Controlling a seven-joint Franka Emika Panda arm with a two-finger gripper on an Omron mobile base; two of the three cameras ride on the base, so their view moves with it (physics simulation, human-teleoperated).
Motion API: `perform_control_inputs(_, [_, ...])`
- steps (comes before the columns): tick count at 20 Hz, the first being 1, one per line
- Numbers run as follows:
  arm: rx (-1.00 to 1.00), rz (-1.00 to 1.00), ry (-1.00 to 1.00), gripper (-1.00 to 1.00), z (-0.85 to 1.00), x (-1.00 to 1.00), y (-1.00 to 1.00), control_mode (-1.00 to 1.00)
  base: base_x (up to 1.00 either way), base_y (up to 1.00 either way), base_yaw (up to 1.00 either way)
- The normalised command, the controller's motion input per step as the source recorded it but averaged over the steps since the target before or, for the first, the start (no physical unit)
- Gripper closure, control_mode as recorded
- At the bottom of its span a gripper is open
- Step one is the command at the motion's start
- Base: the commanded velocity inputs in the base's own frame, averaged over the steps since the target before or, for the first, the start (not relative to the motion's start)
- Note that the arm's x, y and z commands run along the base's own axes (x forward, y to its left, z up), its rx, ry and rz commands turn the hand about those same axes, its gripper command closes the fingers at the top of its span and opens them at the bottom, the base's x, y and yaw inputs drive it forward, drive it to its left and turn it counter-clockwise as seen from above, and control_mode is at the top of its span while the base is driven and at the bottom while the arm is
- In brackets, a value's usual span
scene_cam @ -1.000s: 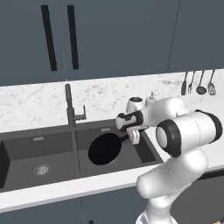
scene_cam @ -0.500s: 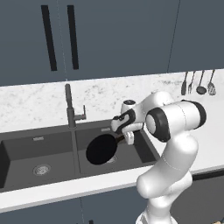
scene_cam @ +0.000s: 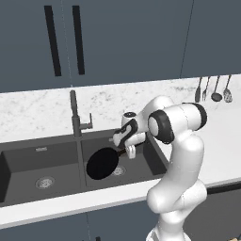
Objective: Pick the pan and sponge and place them into the sink. Then turn on the water.
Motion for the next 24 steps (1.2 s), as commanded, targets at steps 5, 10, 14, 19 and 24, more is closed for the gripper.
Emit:
perform_control_inputs(5, [0.00,0.00,0.01,1.00,-0.35,0.10,0.11,-1.00,0.00,0.00,0.00])
perform_control_inputs(10, [0.00,0.00,0.00,1.00,-0.34,0.01,0.01,-1.00,0.00,0.00,0.00])
perform_control_inputs(14, [0.00,0.00,0.00,1.00,-0.31,0.00,0.00,-1.00,0.00,0.00,0.00])
perform_control_inputs(19, [0.00,0.00,-0.01,1.00,-0.30,0.00,0.00,-1.00,0.00,0.00,0.00])
perform_control_inputs(24, [0.00,0.00,-0.03,1.00,-0.33,0.00,0.00,-1.00,0.00,0.00,0.00])
